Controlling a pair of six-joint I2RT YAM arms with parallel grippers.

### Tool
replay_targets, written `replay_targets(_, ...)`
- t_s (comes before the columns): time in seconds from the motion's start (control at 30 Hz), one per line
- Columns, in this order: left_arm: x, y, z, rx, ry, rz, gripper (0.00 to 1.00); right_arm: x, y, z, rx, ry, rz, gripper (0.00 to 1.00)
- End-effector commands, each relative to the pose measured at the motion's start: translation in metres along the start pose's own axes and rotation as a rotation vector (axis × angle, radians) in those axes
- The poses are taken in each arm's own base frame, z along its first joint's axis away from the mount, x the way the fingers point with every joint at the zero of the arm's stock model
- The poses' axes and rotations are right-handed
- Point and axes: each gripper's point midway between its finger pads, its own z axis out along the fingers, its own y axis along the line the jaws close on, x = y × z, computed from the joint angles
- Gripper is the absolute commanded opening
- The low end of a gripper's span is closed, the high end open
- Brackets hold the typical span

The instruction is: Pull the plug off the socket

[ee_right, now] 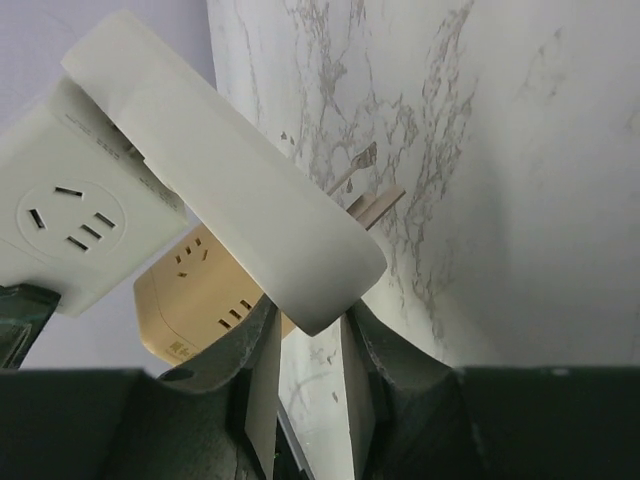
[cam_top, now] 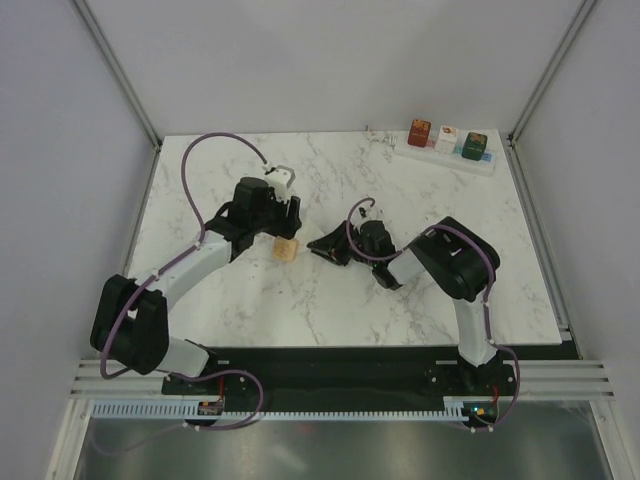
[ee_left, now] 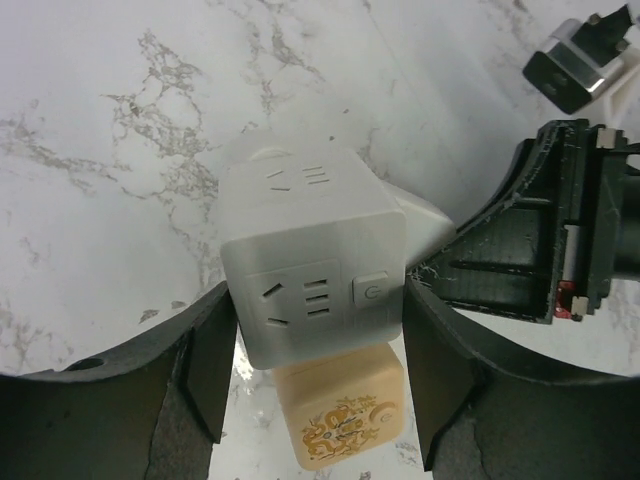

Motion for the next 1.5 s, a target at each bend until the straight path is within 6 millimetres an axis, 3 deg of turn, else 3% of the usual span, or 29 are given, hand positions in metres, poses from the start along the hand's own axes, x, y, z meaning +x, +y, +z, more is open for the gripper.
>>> replay_targets(0.0, 0.003, -0.049, -0.022, 0.321, -0.005, -0.111, 0.02, -0.059, -0.052, -0.011, 0.184, -0.242, 0.021, 0.0)
replay_targets(0.03, 0.007, -0.023, -0.017, 0.219, 0.002, -0.156, 0.02, -0.058, -0.053, -0.012, 0.185, -0.24, 0.021, 0.0)
replay_targets(0.1, 0.035, 0.001, -0.007, 0.084, 0.146, -0.12, 0.02, -0.058, -0.047, -0.013, 0.17, -0.238, 0.007, 0.0)
replay_targets(0.13, 0.041, 0.008, -0.004, 0.016, 0.188, -0.015, 0.02, -0.057, -0.045, -0.015, 0.16, -0.233, -0.004, 0.0)
replay_targets(0.33, 0.035, -0.007, -0.001, 0.082, 0.182, 0.062, 0.02, -0.035, -0.012, -0.023, 0.048, -0.132, -0.088, 0.02)
replay_targets(0.4, 0.036, -0.008, -0.001, 0.08, 0.19, 0.057, 0.02, -0.033, 0.008, -0.031, 0.003, -0.124, -0.127, 0.15)
replay_targets(0.47, 0.035, -0.007, 0.001, 0.08, 0.195, 0.071, 0.02, -0.029, 0.003, -0.043, 0.045, -0.107, -0.208, 0.23)
replay_targets(0.5, 0.036, -0.006, 0.002, 0.085, 0.202, 0.078, 0.02, -0.036, 0.024, -0.052, 0.024, -0.125, -0.268, 0.3)
replay_targets(0.53, 0.037, -0.008, 0.002, 0.102, 0.213, 0.092, 0.02, -0.036, 0.015, -0.057, 0.116, -0.095, -0.326, 0.35)
replay_targets(0.57, 0.038, -0.014, 0.001, 0.145, 0.217, 0.113, 0.02, -0.065, 0.015, -0.069, 0.273, -0.125, -0.631, 0.61)
replay_targets(0.67, 0.037, -0.02, -0.002, 0.185, 0.21, 0.128, 0.02, -0.077, 0.025, -0.069, 0.261, -0.074, -0.755, 0.76)
replay_targets(0.7, 0.036, -0.022, -0.003, 0.201, 0.207, 0.133, 0.02, -0.07, 0.023, -0.062, 0.198, -0.001, -0.751, 0.77)
replay_targets(0.73, 0.036, -0.025, -0.004, 0.22, 0.201, 0.14, 0.02, -0.071, 0.035, -0.056, 0.135, 0.023, -0.757, 0.77)
replay_targets(0.8, 0.036, -0.028, -0.006, 0.239, 0.196, 0.15, 0.02, -0.058, 0.017, -0.042, 0.122, 0.135, -0.731, 0.78)
replay_targets(0.87, 0.037, -0.029, -0.006, 0.247, 0.195, 0.16, 0.02, -0.053, 0.022, -0.031, 0.066, 0.194, -0.71, 0.78)
replay_targets(0.9, 0.038, -0.029, -0.006, 0.248, 0.198, 0.163, 0.02, -0.043, 0.02, -0.029, 0.026, 0.245, -0.673, 0.78)
replay_targets(1.23, 0.033, -0.035, -0.01, 0.307, 0.173, 0.172, 0.02, -0.009, 0.023, -0.019, -0.168, 0.397, -0.545, 0.72)
replay_targets(1.27, 0.033, -0.036, -0.011, 0.31, 0.172, 0.172, 0.02, -0.007, 0.016, -0.017, -0.161, 0.407, -0.527, 0.71)
replay_targets(1.43, 0.033, -0.037, -0.009, 0.314, 0.189, 0.15, 0.02, -0.002, 0.018, -0.011, -0.225, 0.422, -0.466, 0.54)
replay_targets(1.47, 0.034, -0.035, -0.008, 0.304, 0.204, 0.14, 0.13, -0.001, 0.017, -0.011, -0.221, 0.424, -0.453, 0.44)
